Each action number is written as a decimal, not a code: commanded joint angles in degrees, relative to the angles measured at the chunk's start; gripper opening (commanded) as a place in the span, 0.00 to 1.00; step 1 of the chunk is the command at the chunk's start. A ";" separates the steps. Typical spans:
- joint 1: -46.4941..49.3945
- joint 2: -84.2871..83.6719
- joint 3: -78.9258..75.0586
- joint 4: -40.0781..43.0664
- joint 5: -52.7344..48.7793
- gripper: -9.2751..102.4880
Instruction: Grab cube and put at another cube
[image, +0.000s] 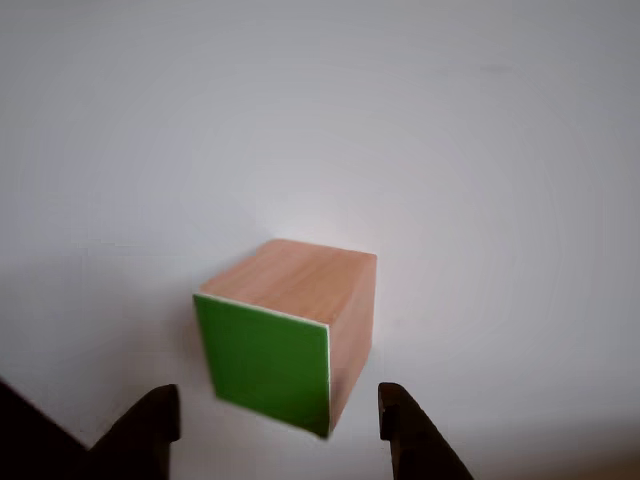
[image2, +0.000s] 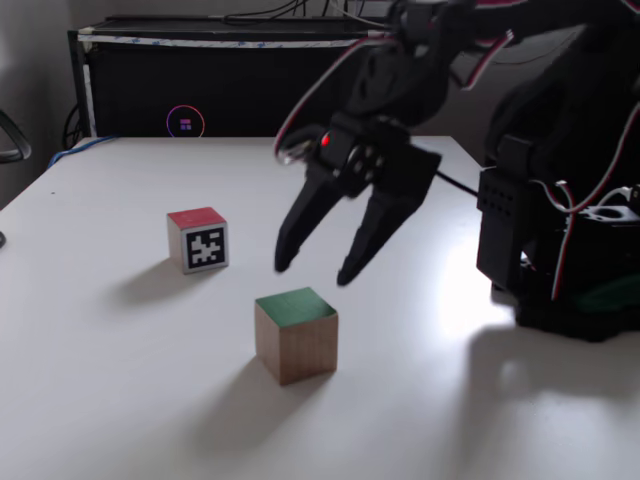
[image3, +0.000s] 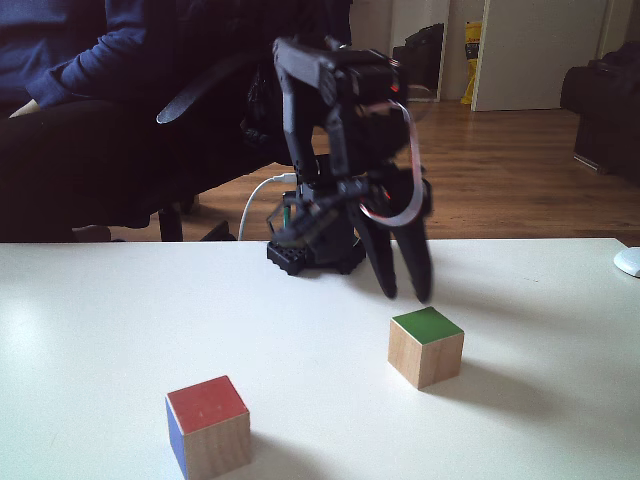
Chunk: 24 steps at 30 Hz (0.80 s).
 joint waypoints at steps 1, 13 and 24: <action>0.44 -5.45 -4.66 -1.58 -0.70 0.39; -2.29 -17.40 -8.35 -6.15 -0.09 0.40; -1.23 -30.41 -15.29 -7.38 -0.18 0.37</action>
